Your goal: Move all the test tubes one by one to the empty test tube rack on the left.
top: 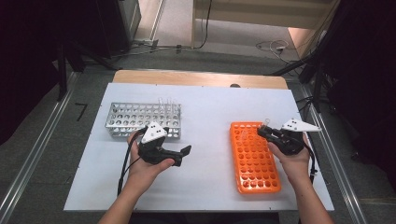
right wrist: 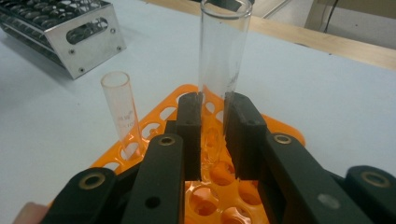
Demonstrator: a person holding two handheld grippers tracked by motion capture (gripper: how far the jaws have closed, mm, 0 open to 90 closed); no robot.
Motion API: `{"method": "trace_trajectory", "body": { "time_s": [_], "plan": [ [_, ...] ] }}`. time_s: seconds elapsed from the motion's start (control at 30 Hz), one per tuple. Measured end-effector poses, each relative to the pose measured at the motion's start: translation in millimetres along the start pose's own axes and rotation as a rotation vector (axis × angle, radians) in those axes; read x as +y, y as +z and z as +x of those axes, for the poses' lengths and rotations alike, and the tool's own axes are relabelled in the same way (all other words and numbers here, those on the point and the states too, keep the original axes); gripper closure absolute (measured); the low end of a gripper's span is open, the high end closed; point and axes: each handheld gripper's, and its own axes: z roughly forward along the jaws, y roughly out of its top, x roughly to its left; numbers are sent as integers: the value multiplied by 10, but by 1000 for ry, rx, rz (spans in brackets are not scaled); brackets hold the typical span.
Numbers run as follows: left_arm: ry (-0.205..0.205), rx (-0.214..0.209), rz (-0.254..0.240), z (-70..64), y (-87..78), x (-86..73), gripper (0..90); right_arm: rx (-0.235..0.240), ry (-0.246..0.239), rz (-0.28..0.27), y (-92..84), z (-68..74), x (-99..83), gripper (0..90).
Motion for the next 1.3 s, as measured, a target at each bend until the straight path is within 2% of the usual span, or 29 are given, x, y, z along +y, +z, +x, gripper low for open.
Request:
{"method": "trace_trajectory", "body": {
  "time_s": [0.23,0.5,0.8,1.0,1.3],
  "plan": [
    [5,-7,-8,-28,-11,27,0,-2,2,-19,-150,64,103,742],
    [5,-9,-15,-39,-28,46,3,55,-46,-22,-194,286,240,741],
    [9,-22,-21,-69,-40,70,3,129,-96,-15,-138,592,312,741],
    [20,-41,-28,-139,-38,108,4,177,-128,-11,-85,785,341,742],
    [27,-74,-28,-251,-11,154,10,236,-168,25,69,1052,296,742]
  ]
}}
